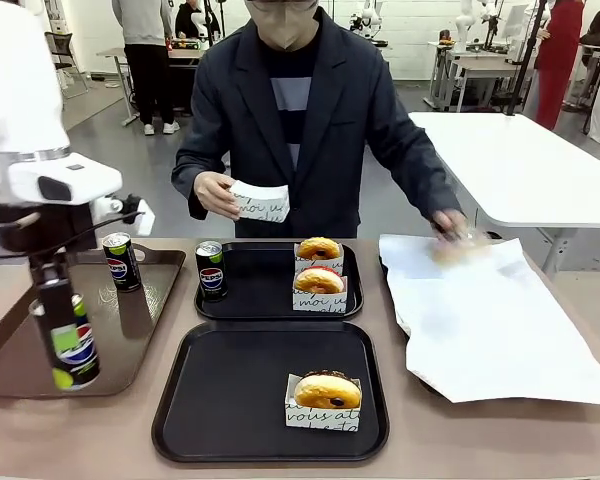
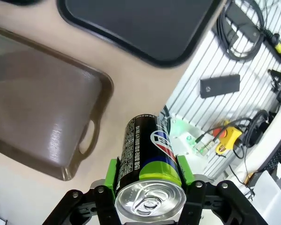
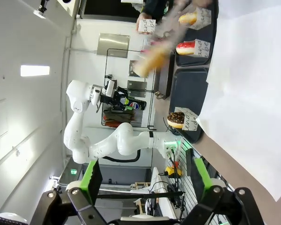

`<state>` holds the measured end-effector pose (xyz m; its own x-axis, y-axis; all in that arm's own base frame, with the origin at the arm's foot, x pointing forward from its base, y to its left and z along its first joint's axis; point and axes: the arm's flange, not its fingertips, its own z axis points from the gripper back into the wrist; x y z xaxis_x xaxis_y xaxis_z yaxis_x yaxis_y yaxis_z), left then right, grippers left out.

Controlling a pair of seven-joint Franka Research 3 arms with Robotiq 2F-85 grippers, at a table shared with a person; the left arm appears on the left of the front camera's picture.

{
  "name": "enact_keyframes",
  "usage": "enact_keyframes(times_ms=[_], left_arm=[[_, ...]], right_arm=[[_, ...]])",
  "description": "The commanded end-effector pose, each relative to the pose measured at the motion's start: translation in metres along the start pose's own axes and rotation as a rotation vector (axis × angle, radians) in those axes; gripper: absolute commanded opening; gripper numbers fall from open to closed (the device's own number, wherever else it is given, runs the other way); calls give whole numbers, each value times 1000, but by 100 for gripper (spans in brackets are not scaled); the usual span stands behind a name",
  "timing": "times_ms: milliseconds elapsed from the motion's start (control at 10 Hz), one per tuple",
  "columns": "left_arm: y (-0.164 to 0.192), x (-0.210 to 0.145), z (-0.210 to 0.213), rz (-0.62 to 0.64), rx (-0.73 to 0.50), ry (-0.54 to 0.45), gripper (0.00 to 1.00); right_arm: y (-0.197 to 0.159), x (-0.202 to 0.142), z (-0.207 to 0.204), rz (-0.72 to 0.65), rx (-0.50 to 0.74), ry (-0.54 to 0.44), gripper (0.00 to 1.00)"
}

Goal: Set up donuts and drinks on trays.
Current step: Pick up one Pepsi coke from the Handle tray and place it on the Flat Tray without a Pepsi coke.

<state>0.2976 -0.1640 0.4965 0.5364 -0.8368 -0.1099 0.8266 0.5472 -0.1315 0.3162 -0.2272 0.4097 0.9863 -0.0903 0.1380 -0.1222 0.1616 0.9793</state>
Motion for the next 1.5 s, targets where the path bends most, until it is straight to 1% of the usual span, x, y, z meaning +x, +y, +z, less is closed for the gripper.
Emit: enact_keyframes(times_ms=[0,200,600,800,1100,1200,1300,1400], left_arm=[[2,39,18,32,20,-27,59],[1,77,28,26,48,-55,59],[3,145,31,17,101,-136,59],[9,171,20,0,125,-138,59],[25,187,-32,-40,82,-129,59],[23,188,-51,-55,42,-90,59],[4,165,-48,-74,11,41,59],[-36,93,-19,-54,60,364,59]], right_arm=[[1,0,0,10,6,-2,100],[1,0,0,10,6,-2,100],[1,0,0,10,6,-2,100],[1,0,0,10,6,-2,100],[1,0,0,10,6,-2,100],[1,0,0,10,6,-2,100],[1,0,0,10,6,-2,100],[1,0,0,10,6,-2,100]])
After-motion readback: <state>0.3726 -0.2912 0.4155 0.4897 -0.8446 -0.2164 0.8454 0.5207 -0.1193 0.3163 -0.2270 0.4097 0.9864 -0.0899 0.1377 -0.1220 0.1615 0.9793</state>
